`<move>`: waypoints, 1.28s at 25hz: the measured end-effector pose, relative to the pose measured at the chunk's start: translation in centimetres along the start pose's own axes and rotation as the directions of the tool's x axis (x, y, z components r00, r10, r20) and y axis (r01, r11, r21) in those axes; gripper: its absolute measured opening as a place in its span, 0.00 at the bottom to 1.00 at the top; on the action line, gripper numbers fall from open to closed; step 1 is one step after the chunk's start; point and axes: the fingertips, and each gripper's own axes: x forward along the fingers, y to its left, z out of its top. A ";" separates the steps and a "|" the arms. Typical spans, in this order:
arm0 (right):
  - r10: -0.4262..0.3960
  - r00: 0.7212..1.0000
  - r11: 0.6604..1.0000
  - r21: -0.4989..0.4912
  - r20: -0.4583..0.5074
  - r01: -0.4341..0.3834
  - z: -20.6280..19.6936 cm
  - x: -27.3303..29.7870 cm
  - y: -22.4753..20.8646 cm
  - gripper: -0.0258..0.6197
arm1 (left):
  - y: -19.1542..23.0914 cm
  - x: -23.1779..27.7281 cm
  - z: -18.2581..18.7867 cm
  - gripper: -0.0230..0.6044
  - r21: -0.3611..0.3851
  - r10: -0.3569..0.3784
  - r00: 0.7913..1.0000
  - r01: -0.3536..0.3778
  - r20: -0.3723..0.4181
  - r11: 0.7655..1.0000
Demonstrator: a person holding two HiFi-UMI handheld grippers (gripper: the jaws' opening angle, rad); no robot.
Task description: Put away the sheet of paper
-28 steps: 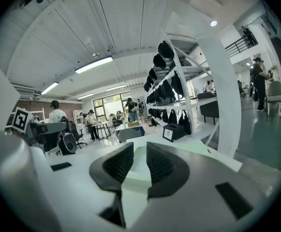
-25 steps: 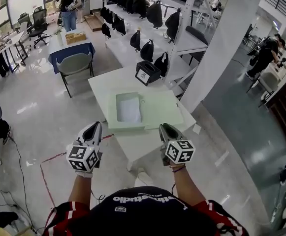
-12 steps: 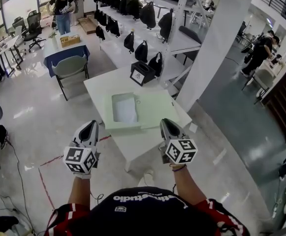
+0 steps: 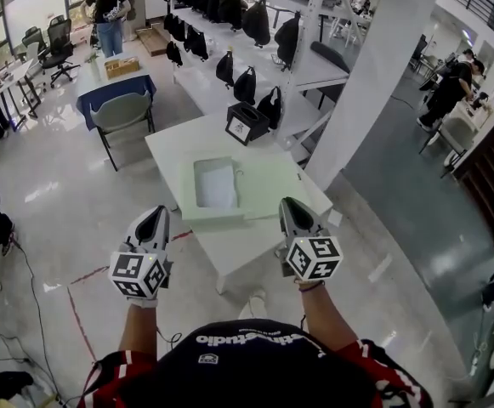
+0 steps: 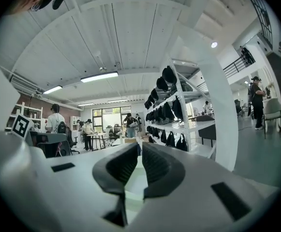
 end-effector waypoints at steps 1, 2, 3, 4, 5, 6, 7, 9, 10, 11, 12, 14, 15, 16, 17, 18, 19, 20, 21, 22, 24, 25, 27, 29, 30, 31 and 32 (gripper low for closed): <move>-0.004 1.000 1.000 -0.016 0.006 0.004 0.2 0.0 0.1 0.09 | 0.0 0.0 0.0 0.04 0.003 0.000 1.000 0.000 0.000 1.000; -0.007 1.000 0.999 -0.034 0.011 0.007 0.4 -0.1 0.1 0.08 | 0.0 0.1 0.1 0.04 0.006 0.000 1.000 0.000 0.000 1.000; -0.009 1.000 0.999 -0.051 0.016 0.010 0.6 -0.1 0.2 0.08 | 0.0 0.1 0.1 0.04 0.007 0.000 1.000 0.000 0.000 1.000; -0.010 1.000 0.998 -0.063 0.020 0.012 0.7 -0.2 0.3 0.08 | -0.1 0.1 0.1 0.04 0.008 0.000 1.000 0.000 0.000 1.000; -0.011 1.000 0.997 -0.071 0.023 0.013 0.8 -0.2 0.4 0.07 | -0.1 0.1 0.0 0.04 0.009 0.001 1.000 -0.001 -0.001 1.000; -0.013 1.000 0.997 -0.076 0.026 0.014 0.8 -0.2 0.4 0.07 | -0.1 0.2 0.0 0.04 0.011 0.001 1.000 -0.001 -0.001 1.000; -0.014 1.000 0.997 -0.081 0.028 0.016 0.8 -0.2 0.4 0.06 | -0.1 0.2 0.0 0.04 0.013 0.001 1.000 -0.001 0.000 1.000; -0.015 0.999 0.996 -0.088 0.030 0.018 0.8 -0.3 0.5 0.06 | -0.3 0.2 0.0 0.04 0.015 -0.001 1.000 0.001 0.003 1.000; -0.016 0.999 0.996 -0.091 0.030 0.019 0.7 -0.3 0.5 0.06 | -0.3 0.2 0.0 0.04 0.016 -0.003 1.000 0.003 0.005 1.000; -0.018 0.999 0.995 -0.094 0.029 0.020 0.7 -0.4 0.6 0.05 | -0.4 0.1 0.1 0.04 0.017 -0.004 1.000 0.004 0.007 1.000; -0.020 0.999 0.995 -0.098 0.026 0.022 0.6 -0.3 0.6 0.05 | -0.4 0.1 0.2 0.04 0.018 -0.004 1.000 0.004 0.008 1.000; -0.023 1.000 0.994 -0.104 0.018 0.025 0.6 -0.2 0.7 0.05 | -0.3 0.1 0.3 0.04 0.017 -0.004 1.000 0.004 0.009 1.000; -0.024 1.000 0.994 -0.105 0.016 0.025 0.5 -0.2 0.7 0.05 | -0.3 0.1 0.3 0.04 0.017 -0.004 1.000 0.003 0.010 1.000; -0.024 1.000 0.994 -0.107 0.015 0.025 0.4 -0.1 0.7 0.05 | -0.3 0.1 0.3 0.04 0.018 -0.003 1.000 0.003 0.010 1.000; -0.023 1.000 0.994 -0.108 0.014 0.025 0.4 -0.1 0.7 0.04 | -0.3 0.1 0.4 0.04 0.018 -0.002 1.000 0.002 0.010 1.000; -0.023 1.000 0.994 -0.110 0.013 0.025 0.5 -0.1 0.8 0.04 | -0.2 0.1 0.4 0.04 0.018 -0.001 1.000 0.001 0.010 1.000; -0.024 1.000 0.993 -0.112 0.011 0.025 0.5 -0.1 0.8 0.04 | -0.2 0.1 0.4 0.04 0.018 -0.001 1.000 0.001 0.010 1.000; -0.025 1.000 0.993 -0.115 0.008 0.026 0.5 -0.1 0.8 0.04 | -0.2 0.0 0.4 0.04 0.017 0.000 1.000 0.000 0.009 1.000; -0.027 1.000 0.993 -0.119 0.005 0.028 0.4 -0.2 0.8 0.04 | -0.2 -0.1 0.4 0.04 0.015 0.000 1.000 0.000 0.008 1.000; -0.029 1.000 0.992 -0.121 0.002 0.029 0.4 -0.2 0.9 0.04 | -0.3 -0.2 0.3 0.04 0.013 0.000 1.000 0.000 0.007 1.000; -0.027 1.000 0.993 -0.119 -0.003 0.027 0.2 -0.2 1.1 0.04 | -0.2 -0.3 0.2 0.04 0.008 0.000 1.000 0.000 0.007 1.000; -0.027 1.000 0.993 -0.118 -0.005 0.026 0.1 -0.3 1.2 0.04 | -0.1 -0.4 0.2 0.04 0.006 0.000 1.000 0.000 0.007 1.000; -0.030 1.000 0.992 -0.126 -0.004 0.029 0.1 -0.3 1.3 0.04 | 0.0 -0.5 0.2 0.04 0.007 0.001 1.000 -0.001 0.007 1.000; -0.031 0.999 0.991 -0.133 -0.004 0.031 0.1 -0.3 1.3 0.04 | 0.0 -0.4 0.3 0.04 0.008 0.000 1.000 0.000 0.008 1.000; -0.031 1.000 0.991 -0.133 -0.004 0.030 0.1 -0.3 1.3 0.04 | 0.0 -0.4 0.4 0.04 0.009 -0.001 1.000 0.001 0.007 1.000; -0.030 1.000 0.991 -0.131 -0.004 0.029 0.1 -0.2 1.3 0.04 | -0.1 -0.4 0.3 0.04 0.010 -0.002 1.000 0.002 0.006 1.000; -0.029 1.000 0.991 -0.129 -0.004 0.028 0.1 -0.2 1.4 0.04 | -0.1 -0.4 0.3 0.04 0.011 -0.004 1.000 0.004 0.005 1.000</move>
